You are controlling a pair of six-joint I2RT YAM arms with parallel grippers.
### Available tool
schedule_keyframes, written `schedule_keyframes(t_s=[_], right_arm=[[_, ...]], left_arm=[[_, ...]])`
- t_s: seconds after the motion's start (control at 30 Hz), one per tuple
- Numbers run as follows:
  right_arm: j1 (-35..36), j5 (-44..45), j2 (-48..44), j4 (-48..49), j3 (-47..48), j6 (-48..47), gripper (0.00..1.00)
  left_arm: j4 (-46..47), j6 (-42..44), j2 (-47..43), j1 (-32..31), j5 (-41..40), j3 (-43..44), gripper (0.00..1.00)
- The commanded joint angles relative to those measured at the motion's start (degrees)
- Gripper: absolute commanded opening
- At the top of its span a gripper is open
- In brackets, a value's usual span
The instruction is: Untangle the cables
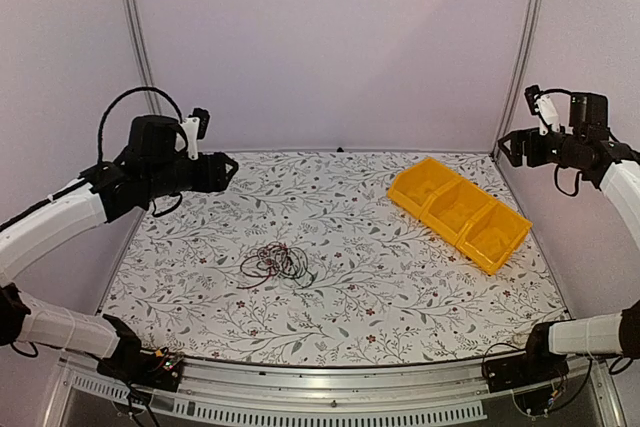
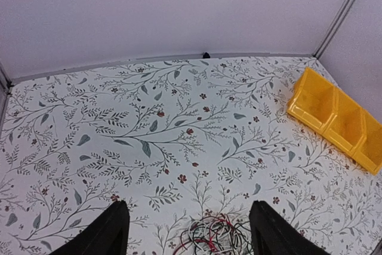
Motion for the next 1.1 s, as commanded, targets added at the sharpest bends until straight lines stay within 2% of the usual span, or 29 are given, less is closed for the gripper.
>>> schedule_keyframes(t_s=[0.0,0.13,0.27,0.33,0.43,0.47,0.6,0.77,0.83,0.9,0.97,1.07], right_arm=[[-0.3,-2.8,-0.1,-1.7,-0.1,-4.1,0.98],[0.8,-16.9,-1.8,-7.2,-2.3,-14.2,0.98],[7.3,-21.6,-1.0,-10.5,-5.0,-18.2,0.9],[10.8,-22.3,-1.1,-11.6,-6.4,-20.0,0.87],[17.2,-21.9,-0.3,-13.8,-7.8,-24.0,0.81],[19.6,-21.7,-0.1,-14.6,-8.7,-25.3,0.79],[28.0,-20.9,-0.7,-13.3,-11.5,-30.3,0.75],[30.5,-21.3,3.2,-13.5,-9.5,-30.0,0.72],[31.9,-20.4,4.1,-13.5,-9.0,-31.2,0.72],[33.0,-20.0,4.7,-13.4,-8.7,-32.0,0.72],[33.5,-20.0,5.4,-12.9,-8.5,-31.9,0.72],[33.7,-20.4,5.9,-11.9,-8.6,-30.6,0.73]], left_arm=[[-3.3,1.5,3.3,-3.9,4.8,1.3,0.7],[-5.7,2.2,5.8,-9.6,9.0,1.8,0.72],[-11.8,-3.6,9.3,-13.6,8.0,3.4,0.68],[-13.7,-9.5,10.5,-14.5,7.9,3.2,0.63],[-17.7,-20.8,11.8,-14.8,6.5,3.0,0.46],[-18.1,-24.0,11.9,-14.9,6.8,2.7,0.44],[-20.9,-34.8,12.0,-15.0,5.9,1.1,0.49],[-21.3,-38.8,10.7,-15.0,6.6,-3.8,0.41],[-22.0,-40.8,10.2,-15.0,6.8,-6.2,0.41],[-22.1,-44.4,9.2,-15.1,6.8,-8.9,0.51],[-22.1,-46.3,8.4,-15.0,6.8,-11.0,0.55],[-22.9,-47.2,7.5,-15.1,5.4,-12.9,0.47]])
